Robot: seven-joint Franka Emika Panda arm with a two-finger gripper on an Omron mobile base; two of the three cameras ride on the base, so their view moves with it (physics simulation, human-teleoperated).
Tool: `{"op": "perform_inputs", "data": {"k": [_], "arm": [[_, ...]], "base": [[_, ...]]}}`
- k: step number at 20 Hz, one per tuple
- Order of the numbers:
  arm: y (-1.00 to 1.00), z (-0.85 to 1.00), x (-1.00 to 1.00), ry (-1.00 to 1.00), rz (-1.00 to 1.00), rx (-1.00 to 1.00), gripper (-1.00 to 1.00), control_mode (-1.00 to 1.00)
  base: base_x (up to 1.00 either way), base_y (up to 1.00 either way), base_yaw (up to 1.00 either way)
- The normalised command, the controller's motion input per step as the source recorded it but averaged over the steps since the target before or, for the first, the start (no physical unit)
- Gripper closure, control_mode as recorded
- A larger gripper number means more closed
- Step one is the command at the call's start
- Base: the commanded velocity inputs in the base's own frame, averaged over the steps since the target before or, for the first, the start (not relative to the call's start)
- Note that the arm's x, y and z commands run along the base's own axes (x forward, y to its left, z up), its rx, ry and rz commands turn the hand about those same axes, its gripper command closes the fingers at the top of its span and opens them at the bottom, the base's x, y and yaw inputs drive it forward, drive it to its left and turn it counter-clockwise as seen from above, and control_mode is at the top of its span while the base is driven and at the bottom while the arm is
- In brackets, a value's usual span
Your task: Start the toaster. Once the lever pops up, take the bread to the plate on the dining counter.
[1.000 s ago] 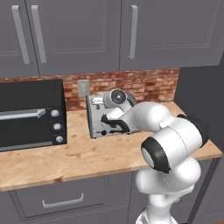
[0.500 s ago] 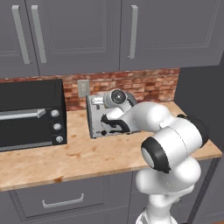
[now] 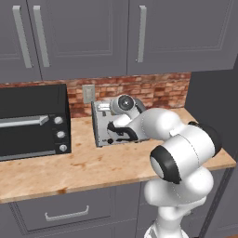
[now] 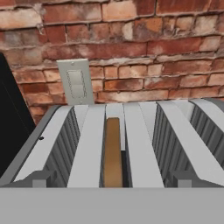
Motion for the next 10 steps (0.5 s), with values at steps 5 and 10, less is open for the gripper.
{"op": "perform_inputs", "data": {"k": [5,10], "arm": [[0.0,0.0,0.0,0.0,0.0,0.0,-1.0,-1.0],[0.0,0.0,0.0,0.0,0.0,0.0,-1.0,-1.0]], "base": [[0.0,0.0,0.0],[0.0,0.0,0.0]]}}
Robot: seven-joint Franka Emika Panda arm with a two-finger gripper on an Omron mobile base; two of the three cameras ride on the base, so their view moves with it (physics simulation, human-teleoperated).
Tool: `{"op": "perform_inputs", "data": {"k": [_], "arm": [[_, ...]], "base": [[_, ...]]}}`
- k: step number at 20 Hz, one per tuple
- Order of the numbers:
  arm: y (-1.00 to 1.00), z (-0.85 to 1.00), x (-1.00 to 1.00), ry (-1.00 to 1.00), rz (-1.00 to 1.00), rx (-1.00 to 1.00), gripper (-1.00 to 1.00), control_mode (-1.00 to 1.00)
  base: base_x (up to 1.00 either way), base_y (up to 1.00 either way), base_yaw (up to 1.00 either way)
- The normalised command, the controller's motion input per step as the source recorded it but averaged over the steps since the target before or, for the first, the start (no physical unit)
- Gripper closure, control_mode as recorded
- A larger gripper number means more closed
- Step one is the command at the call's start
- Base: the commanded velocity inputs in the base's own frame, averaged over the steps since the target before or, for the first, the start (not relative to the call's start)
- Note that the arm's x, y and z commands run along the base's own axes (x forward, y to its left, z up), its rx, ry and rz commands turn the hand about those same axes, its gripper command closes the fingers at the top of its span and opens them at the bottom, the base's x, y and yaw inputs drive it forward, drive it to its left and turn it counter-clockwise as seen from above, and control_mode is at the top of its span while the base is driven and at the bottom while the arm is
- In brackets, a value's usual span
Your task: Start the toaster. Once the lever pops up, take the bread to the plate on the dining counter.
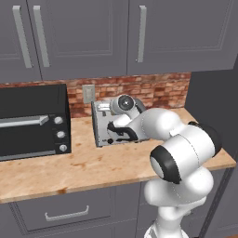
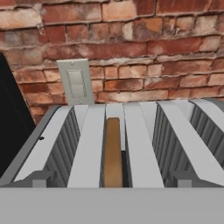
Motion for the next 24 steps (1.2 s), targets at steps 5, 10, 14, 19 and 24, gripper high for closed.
{"op": "perform_inputs", "data": {"k": [5,10,14,19,24], "arm": [[0.0,0.0,0.0,0.0,0.0,0.0,-1.0,-1.0],[0.0,0.0,0.0,0.0,0.0,0.0,-1.0,-1.0],[0.0,0.0,0.0,0.0,0.0,0.0,-1.0,-1.0],[0.0,0.0,0.0,0.0,0.0,0.0,-1.0,-1.0],[0.0,0.0,0.0,0.0,0.0,0.0,-1.0,-1.0]], "base": [[0.0,0.0,0.0],[0.0,0.0,0.0],[0.0,0.0,0.0],[0.0,0.0,0.0],[0.0,0.0,0.0]]}}
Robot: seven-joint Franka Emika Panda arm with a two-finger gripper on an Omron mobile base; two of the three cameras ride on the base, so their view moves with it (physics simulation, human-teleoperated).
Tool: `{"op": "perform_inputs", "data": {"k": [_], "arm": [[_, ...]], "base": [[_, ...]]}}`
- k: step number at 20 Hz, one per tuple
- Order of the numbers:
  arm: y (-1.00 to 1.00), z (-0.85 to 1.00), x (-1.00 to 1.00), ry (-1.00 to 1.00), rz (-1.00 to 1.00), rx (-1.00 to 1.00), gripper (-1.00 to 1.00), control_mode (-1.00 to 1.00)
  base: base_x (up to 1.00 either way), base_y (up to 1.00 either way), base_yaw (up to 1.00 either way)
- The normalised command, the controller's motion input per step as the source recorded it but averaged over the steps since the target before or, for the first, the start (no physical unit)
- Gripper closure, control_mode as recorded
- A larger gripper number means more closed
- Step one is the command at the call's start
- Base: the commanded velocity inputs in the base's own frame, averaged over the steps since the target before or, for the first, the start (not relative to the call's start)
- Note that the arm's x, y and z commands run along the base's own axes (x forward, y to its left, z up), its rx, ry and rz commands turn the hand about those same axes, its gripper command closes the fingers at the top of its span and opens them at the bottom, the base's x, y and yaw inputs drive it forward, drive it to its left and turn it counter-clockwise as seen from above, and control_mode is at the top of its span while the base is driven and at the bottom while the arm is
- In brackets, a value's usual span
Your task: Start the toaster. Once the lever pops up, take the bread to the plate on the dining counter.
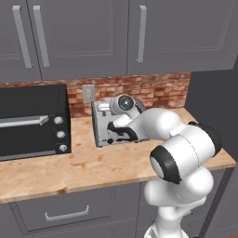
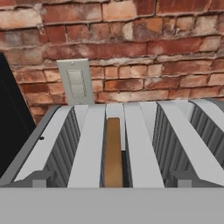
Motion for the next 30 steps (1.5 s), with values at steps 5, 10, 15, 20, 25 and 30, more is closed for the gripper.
{"op": "perform_inputs", "data": {"k": [5,10,15,20,25,30], "arm": [[0.0,0.0,0.0,0.0,0.0,0.0,-1.0,-1.0],[0.0,0.0,0.0,0.0,0.0,0.0,-1.0,-1.0],[0.0,0.0,0.0,0.0,0.0,0.0,-1.0,-1.0],[0.0,0.0,0.0,0.0,0.0,0.0,-1.0,-1.0],[0.0,0.0,0.0,0.0,0.0,0.0,-1.0,-1.0],[0.0,0.0,0.0,0.0,0.0,0.0,-1.0,-1.0]], "base": [[0.0,0.0,0.0],[0.0,0.0,0.0],[0.0,0.0,0.0],[0.0,0.0,0.0],[0.0,0.0,0.0],[0.0,0.0,0.0]]}}
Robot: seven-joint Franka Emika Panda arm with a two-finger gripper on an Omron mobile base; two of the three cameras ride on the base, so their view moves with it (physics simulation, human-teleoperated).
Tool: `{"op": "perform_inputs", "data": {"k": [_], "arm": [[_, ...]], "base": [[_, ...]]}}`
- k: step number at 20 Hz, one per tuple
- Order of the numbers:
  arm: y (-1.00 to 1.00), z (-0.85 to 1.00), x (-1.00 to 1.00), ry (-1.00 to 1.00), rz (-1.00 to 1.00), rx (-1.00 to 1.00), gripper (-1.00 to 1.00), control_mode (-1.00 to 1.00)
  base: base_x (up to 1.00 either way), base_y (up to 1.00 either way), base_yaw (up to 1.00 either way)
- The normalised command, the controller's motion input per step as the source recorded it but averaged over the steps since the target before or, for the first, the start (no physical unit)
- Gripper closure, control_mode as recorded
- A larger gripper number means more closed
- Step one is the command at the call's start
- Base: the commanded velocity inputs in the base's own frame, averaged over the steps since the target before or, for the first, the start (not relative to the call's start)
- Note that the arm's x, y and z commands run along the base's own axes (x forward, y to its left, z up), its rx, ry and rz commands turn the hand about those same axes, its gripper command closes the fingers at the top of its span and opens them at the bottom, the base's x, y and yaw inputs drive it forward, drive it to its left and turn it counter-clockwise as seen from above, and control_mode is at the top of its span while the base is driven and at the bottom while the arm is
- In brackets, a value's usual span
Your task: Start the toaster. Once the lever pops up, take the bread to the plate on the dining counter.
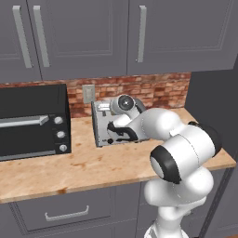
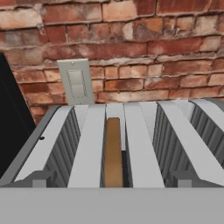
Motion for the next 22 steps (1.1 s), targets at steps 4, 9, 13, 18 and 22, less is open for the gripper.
{"op": "perform_inputs", "data": {"k": [4,9,13,18,22], "arm": [[0.0,0.0,0.0,0.0,0.0,0.0,-1.0,-1.0],[0.0,0.0,0.0,0.0,0.0,0.0,-1.0,-1.0],[0.0,0.0,0.0,0.0,0.0,0.0,-1.0,-1.0],[0.0,0.0,0.0,0.0,0.0,0.0,-1.0,-1.0],[0.0,0.0,0.0,0.0,0.0,0.0,-1.0,-1.0]], "base": [[0.0,0.0,0.0],[0.0,0.0,0.0],[0.0,0.0,0.0],[0.0,0.0,0.0],[0.0,0.0,0.0]]}}
